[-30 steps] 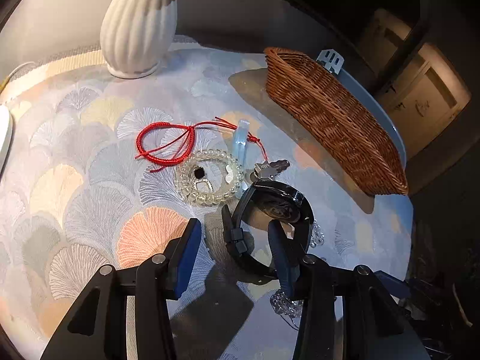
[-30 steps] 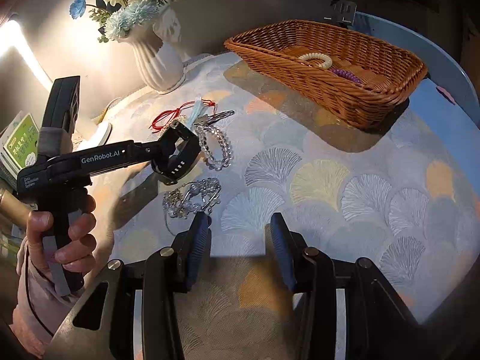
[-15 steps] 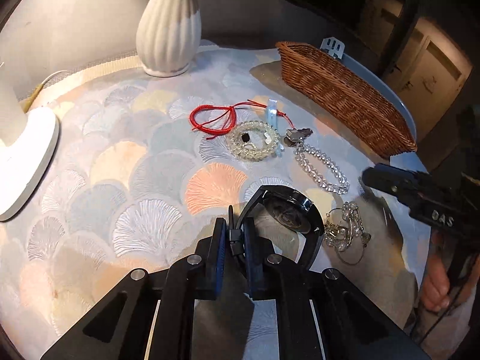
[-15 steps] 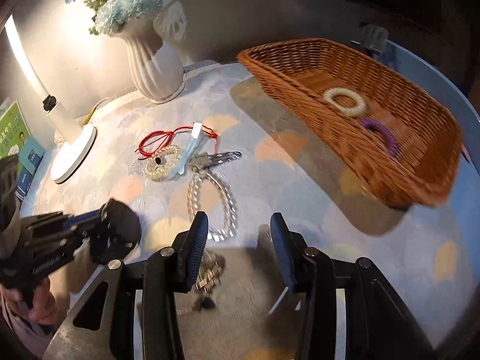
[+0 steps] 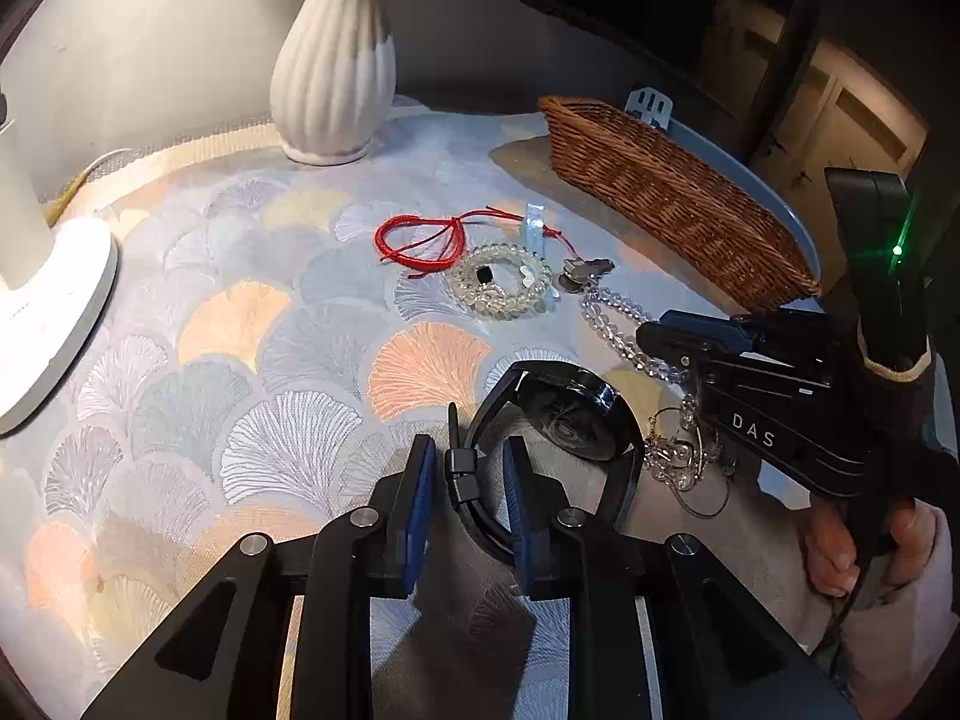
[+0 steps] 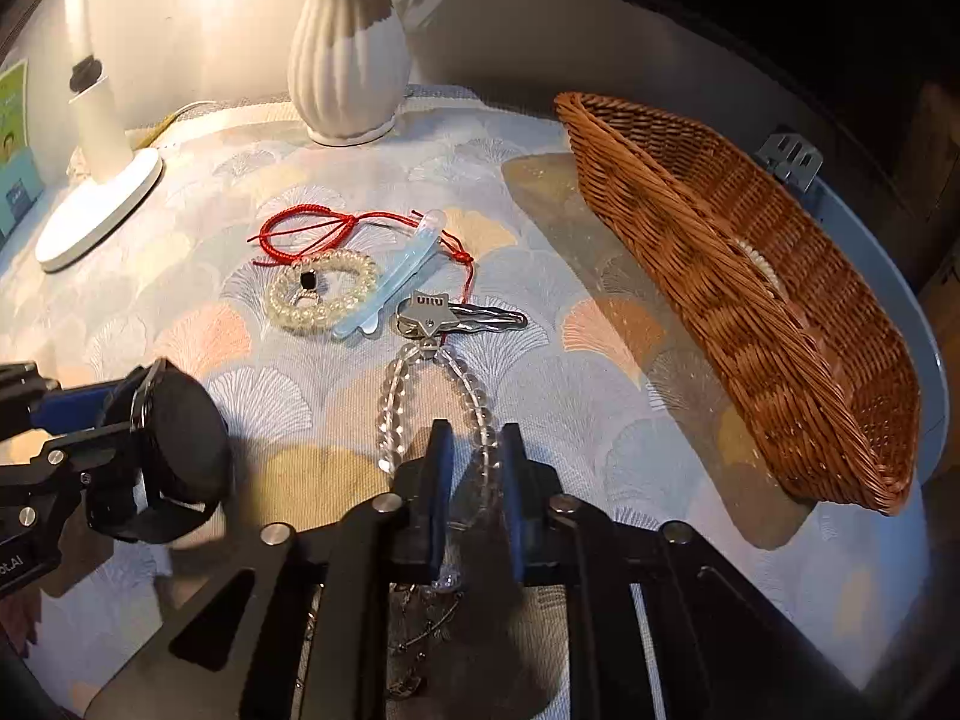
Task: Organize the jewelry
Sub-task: 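Grasp the clear bead bracelet with the right tool while the left tool holds the watch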
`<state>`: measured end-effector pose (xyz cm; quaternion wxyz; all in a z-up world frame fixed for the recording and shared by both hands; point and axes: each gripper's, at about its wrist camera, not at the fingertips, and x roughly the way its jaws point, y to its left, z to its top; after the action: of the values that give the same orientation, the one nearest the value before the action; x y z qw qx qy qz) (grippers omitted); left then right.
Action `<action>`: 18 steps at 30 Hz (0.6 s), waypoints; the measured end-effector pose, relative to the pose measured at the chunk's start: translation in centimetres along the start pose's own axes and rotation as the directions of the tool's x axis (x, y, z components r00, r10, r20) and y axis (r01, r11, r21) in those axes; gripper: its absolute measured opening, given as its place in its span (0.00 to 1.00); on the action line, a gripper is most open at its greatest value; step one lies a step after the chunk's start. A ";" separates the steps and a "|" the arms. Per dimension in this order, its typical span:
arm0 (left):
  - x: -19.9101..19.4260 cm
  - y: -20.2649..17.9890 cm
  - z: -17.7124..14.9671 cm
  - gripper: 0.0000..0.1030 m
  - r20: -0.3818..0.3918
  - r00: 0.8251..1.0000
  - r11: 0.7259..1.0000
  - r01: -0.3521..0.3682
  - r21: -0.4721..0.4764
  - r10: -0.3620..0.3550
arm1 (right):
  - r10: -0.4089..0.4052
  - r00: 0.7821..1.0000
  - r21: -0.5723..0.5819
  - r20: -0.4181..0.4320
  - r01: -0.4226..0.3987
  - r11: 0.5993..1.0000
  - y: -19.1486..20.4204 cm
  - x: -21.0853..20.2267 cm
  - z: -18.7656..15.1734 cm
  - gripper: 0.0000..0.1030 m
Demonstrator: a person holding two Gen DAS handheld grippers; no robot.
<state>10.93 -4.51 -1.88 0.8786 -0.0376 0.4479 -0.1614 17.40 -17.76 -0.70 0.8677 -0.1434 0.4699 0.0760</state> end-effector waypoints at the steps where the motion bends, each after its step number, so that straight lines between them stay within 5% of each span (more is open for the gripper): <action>1: 0.0 -0.4 0.0 0.29 0.001 1.000 1.000 -0.010 0.020 0.010 | -0.018 1.000 -0.007 0.003 0.018 1.000 0.2 -0.1 -0.2 0.13; 6: 0.2 -1.6 -0.2 0.30 0.008 0.997 0.994 -0.071 0.079 0.071 | -0.058 0.998 -0.022 0.014 0.058 0.998 0.7 -0.5 -0.7 0.08; 15: 0.2 -1.3 -0.2 0.30 0.010 0.997 0.995 -0.073 0.072 0.073 | -0.009 1.000 0.017 0.003 0.009 1.000 0.0 0.0 -0.2 0.08; 18: 0.0 -1.4 -0.2 0.14 0.028 0.996 0.993 -0.090 0.078 0.088 | 0.036 0.999 0.048 -0.004 -0.036 0.998 -0.7 -0.1 -0.3 0.08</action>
<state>10.44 -5.85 -1.70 0.8910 0.0156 0.4318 -0.1393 17.33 -18.54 -0.63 0.8682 -0.1144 0.4761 0.0800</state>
